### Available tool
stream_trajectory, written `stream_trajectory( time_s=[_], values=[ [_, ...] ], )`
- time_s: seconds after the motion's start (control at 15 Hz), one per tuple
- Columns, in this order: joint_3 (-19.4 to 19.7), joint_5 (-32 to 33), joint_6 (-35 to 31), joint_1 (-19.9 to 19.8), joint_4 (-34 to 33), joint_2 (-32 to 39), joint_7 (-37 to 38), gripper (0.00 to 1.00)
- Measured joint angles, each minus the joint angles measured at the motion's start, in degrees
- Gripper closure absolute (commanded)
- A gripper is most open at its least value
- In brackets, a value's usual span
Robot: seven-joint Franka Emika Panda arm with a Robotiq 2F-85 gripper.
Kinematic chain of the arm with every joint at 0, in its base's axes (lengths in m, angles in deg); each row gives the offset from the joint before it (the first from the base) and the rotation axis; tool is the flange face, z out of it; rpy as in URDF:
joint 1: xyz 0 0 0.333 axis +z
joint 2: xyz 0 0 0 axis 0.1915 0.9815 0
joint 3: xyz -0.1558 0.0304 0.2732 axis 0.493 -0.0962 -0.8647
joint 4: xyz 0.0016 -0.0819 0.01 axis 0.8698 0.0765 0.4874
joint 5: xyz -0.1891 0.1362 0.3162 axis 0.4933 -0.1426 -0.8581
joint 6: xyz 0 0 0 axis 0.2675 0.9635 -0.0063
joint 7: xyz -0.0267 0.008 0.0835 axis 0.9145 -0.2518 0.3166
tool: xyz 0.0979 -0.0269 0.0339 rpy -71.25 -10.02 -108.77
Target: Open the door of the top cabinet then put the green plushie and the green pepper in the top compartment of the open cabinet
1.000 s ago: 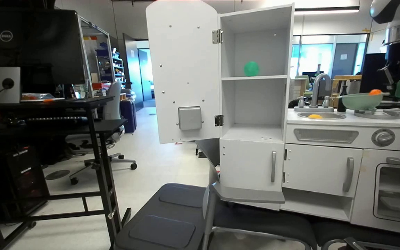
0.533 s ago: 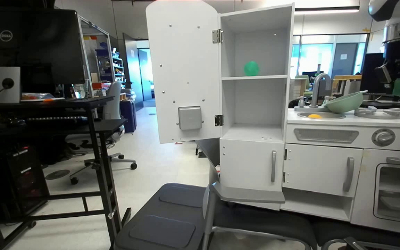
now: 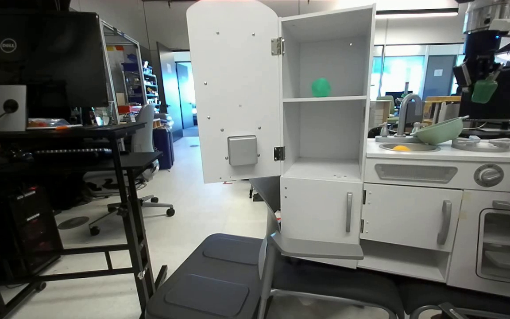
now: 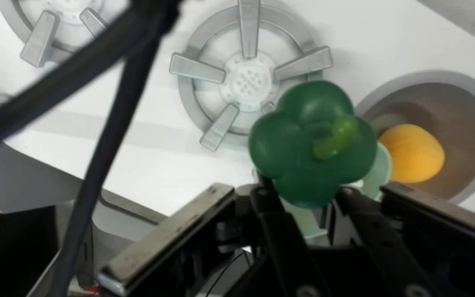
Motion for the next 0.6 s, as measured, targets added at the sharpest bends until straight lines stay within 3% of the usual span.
stream_trajectory(
  time_s=[0.27,0.6],
  values=[
    [-1.73,0.08,0.45,2.49,3.85,-5.73,-5.51,0.94],
    [-3.76,1.26,0.45,6.78,17.46,-16.53,-15.25,0.94]
  ],
)
